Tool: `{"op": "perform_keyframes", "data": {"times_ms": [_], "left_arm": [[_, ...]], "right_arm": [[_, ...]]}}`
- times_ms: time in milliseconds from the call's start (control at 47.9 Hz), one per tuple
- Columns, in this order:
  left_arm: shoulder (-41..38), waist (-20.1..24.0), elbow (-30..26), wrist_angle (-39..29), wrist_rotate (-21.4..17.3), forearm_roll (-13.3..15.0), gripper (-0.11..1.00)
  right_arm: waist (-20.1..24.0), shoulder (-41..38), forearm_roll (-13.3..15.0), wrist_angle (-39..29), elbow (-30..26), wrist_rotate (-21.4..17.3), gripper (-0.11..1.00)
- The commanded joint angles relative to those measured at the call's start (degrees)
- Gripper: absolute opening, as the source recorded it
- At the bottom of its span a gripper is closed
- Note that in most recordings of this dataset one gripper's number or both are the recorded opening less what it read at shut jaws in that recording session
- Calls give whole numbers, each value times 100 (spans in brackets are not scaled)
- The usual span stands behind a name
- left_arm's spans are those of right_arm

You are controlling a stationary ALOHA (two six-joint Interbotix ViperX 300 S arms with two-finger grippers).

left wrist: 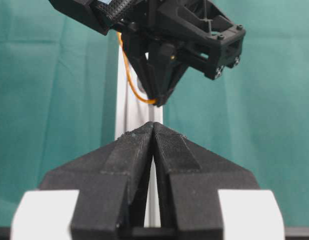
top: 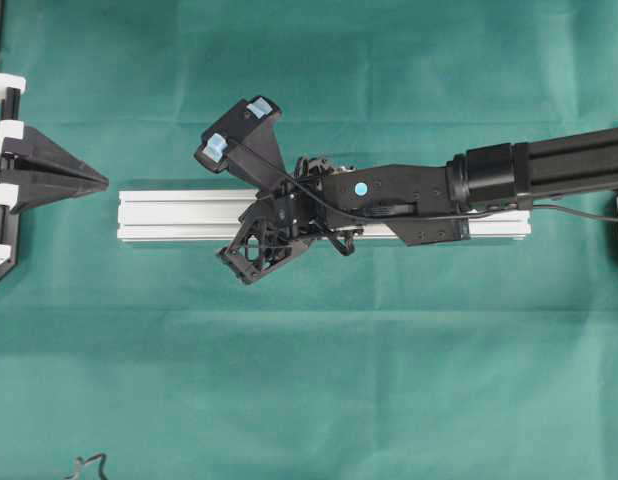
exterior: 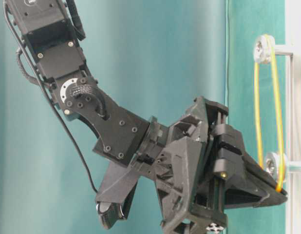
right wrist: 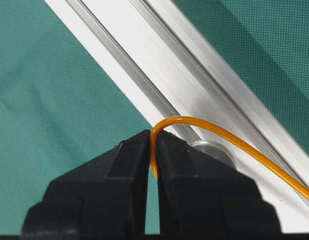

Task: Hook the rubber onto the shaft.
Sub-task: 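Lower the band loop down over the left bolt head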

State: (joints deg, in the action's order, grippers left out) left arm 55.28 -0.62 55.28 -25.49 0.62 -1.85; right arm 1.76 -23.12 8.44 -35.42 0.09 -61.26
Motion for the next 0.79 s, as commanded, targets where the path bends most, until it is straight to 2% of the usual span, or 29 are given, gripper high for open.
{"op": "perform_keyframes", "data": {"times_ms": [0,501,773], "left_arm": [[-44,0,-176,44,-9,-18,0],[-44,-9,-185,44,0,-18,0],[-44,-9,-185,44,0,-18,0]], "right_arm": [[9,105,9,62,-141,-18,7],[229,105,-44,-132,-105,-18,7],[334,281,-53,-202,176,-62,7]]}}
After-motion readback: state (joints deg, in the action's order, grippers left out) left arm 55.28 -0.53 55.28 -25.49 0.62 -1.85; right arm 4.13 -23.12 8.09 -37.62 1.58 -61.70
